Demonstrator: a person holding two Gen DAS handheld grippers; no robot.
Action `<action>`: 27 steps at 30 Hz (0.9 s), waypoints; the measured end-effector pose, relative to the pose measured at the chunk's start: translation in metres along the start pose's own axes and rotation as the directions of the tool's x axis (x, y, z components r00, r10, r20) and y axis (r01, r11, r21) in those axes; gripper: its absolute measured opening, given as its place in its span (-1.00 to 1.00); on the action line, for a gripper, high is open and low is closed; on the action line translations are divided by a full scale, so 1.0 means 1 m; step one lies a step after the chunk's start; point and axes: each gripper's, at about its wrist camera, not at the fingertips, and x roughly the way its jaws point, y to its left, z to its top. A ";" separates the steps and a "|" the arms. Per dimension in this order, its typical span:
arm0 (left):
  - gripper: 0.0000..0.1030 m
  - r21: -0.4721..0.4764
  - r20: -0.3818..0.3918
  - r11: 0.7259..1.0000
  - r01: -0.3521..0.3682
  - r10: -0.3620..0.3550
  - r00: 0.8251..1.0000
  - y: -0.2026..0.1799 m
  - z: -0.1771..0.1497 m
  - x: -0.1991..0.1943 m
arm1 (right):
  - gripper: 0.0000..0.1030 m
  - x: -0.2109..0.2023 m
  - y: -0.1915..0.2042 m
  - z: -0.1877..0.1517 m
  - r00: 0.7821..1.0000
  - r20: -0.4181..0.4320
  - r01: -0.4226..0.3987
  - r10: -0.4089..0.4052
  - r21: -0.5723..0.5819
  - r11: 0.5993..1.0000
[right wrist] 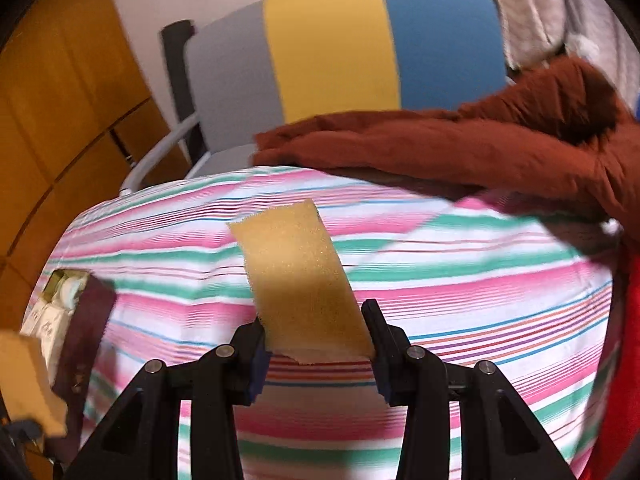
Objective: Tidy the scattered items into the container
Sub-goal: 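Carry both tan sponge blocks over the gold tray, then open both tools to drop the sponge blocks into the tray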
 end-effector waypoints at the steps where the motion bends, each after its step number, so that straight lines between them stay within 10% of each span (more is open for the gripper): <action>1: -0.11 -0.027 0.014 1.000 -0.003 0.003 1.000 0.012 0.000 -0.008 | -0.16 -0.006 0.017 0.000 1.000 0.009 -0.030 0.030 -0.019 0.999; 13: -0.10 -0.198 -0.004 0.968 -0.155 0.157 0.988 0.129 0.004 -0.046 | -0.17 -0.030 0.205 -0.011 0.921 -0.041 -0.389 0.387 -0.068 0.919; 27: 0.13 -0.200 -0.124 0.947 -0.252 0.231 0.965 0.170 -0.029 -0.039 | -0.10 0.001 0.303 -0.030 0.907 -0.167 -0.402 0.386 -0.077 0.912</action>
